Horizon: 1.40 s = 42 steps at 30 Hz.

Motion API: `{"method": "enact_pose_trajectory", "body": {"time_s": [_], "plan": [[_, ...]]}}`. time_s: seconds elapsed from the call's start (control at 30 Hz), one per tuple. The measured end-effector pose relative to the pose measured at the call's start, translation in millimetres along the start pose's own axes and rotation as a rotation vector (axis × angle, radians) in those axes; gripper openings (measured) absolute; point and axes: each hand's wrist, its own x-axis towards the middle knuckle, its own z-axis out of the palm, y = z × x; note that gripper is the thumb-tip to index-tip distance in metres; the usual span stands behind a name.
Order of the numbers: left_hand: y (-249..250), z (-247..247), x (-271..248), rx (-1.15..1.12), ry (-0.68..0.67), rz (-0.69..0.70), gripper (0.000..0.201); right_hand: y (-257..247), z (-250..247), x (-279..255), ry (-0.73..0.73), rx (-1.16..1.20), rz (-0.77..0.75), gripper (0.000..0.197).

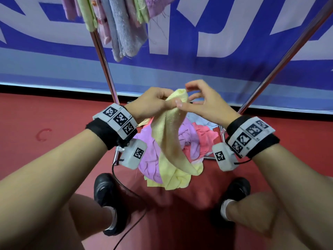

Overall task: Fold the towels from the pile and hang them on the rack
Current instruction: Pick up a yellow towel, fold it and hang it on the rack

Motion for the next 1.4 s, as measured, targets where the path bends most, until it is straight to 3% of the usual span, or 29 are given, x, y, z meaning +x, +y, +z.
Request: {"method": "enact_pose_trajectory", "body": {"time_s": [0.03,0.1,0.2,0.33,0.4,0.5,0.67,0.8,0.83,1.03,1.1,1.2,1.3,1.4], "plan": [[3,0,-1,0.049,-0.045,0.018,0.021,0,0,0,-0.106,0.068,0.037,0.046],[5,-5,-1,0.144,-0.069,0.024,0.018,2,3,1,-0.214,0.167,0.062,0.030],[4,-11,-1,0.205,-0.071,-0.013,0.029,3,3,4,-0.132,0.139,0.056,0.010],[2,-3,-3,-0.013,0.012,-0.122,0.045,7,-7,8,0.008,0.169,0.038,0.018],[-1,1,-1,-0.072,0.047,-0.100,0.036,7,-10,8,0.041,0.222,0.029,0.019],[-5,8,-2,-0.032,0.089,-0.042,0.020,6,-7,8,0.047,0.239,0.020,0.018],[2,11,-4,-0.024,0.232,0.092,0.025,3,-9,8,0.063,0.219,0.008,0.011],[-3,12,0,0.063,0.301,0.137,0.006,1,-9,6,0.039,0.201,0.012,0.019],[-5,12,1,0.084,0.311,0.144,0.009,0,-9,5,0.026,0.198,0.013,0.019],[-16,11,9,0.240,0.084,0.020,0.015,1,-12,2,0.008,0.199,0.024,0.014],[-22,6,11,0.306,0.099,0.015,0.016,4,-17,5,0.030,0.211,0.040,0.014],[-25,0,14,0.276,0.197,0.009,0.035,11,-24,7,0.102,0.220,0.087,0.015],[-22,1,12,0.201,0.265,0.116,0.041,11,-21,8,0.146,0.243,0.151,0.014],[-19,11,9,0.275,0.197,0.225,0.038,9,-12,9,0.170,0.286,0.188,0.040]]}}
